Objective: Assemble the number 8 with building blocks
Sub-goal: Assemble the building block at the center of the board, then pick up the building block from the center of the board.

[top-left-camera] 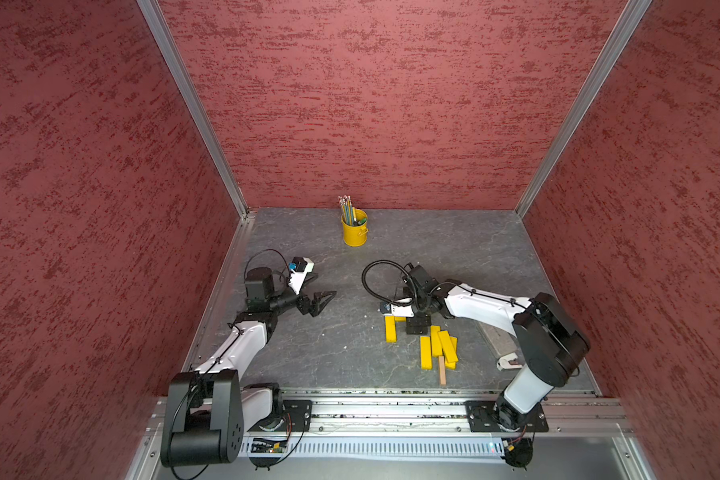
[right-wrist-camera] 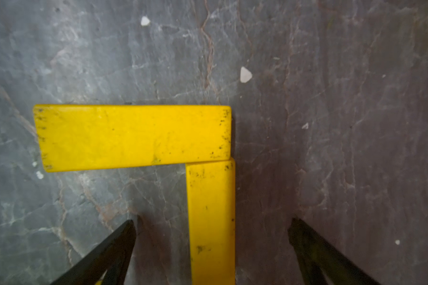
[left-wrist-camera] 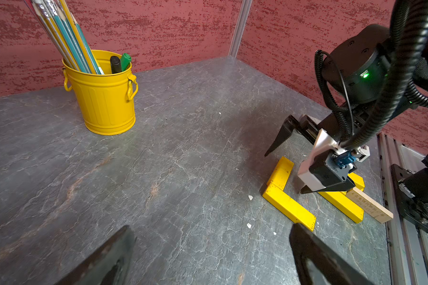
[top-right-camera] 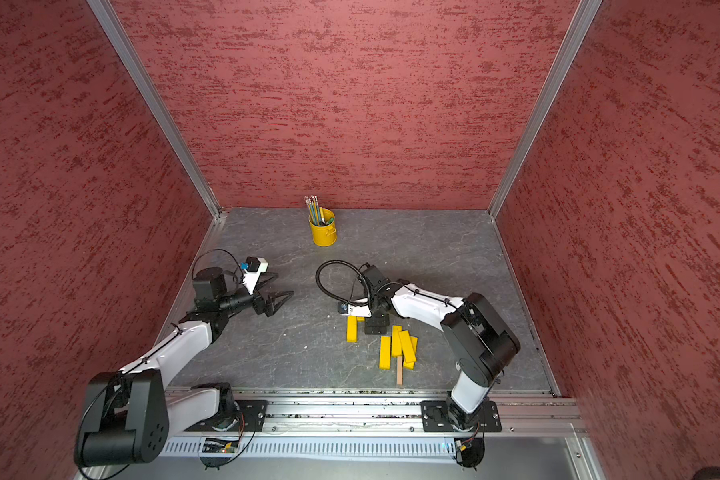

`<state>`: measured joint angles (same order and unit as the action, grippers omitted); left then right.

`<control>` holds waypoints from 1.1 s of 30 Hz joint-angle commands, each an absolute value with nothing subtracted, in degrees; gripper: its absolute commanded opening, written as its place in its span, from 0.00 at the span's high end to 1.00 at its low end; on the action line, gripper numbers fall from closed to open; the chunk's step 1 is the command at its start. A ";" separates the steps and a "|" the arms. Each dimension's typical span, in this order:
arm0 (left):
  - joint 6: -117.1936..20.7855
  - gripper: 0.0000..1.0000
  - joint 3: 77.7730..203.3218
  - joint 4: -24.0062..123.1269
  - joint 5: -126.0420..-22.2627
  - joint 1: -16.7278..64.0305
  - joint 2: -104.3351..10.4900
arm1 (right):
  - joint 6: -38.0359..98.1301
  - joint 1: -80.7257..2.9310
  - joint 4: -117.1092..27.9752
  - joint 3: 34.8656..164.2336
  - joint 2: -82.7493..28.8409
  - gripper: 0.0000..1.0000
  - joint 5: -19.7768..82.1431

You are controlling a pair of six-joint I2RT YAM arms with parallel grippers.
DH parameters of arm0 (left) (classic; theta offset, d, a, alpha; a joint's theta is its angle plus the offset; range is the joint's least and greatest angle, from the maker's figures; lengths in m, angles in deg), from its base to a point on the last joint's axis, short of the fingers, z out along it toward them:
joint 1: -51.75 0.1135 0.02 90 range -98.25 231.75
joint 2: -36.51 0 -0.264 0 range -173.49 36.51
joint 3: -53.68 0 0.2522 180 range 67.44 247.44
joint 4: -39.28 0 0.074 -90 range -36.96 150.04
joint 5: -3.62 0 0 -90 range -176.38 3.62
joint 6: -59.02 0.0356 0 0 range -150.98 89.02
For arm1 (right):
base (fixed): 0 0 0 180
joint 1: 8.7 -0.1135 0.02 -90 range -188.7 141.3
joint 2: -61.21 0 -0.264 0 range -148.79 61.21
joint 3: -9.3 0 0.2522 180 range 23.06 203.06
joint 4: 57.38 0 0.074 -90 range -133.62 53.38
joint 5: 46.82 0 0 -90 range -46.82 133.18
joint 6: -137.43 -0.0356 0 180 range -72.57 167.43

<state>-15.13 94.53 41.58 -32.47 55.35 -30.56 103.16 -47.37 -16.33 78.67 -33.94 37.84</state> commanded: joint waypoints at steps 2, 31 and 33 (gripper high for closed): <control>-15.26 0.00 95.80 42.35 -31.47 55.81 -30.70 | 98.76 -46.15 -18.13 78.30 -27.04 0.01 37.64; -15.03 0.00 96.90 43.93 -30.66 56.27 -30.76 | -6.53 -62.10 -10.93 67.45 -5.10 0.16 37.50; -14.96 0.00 96.80 44.21 -30.78 56.28 -30.02 | -9.32 -62.64 -11.44 66.44 -5.89 0.21 36.19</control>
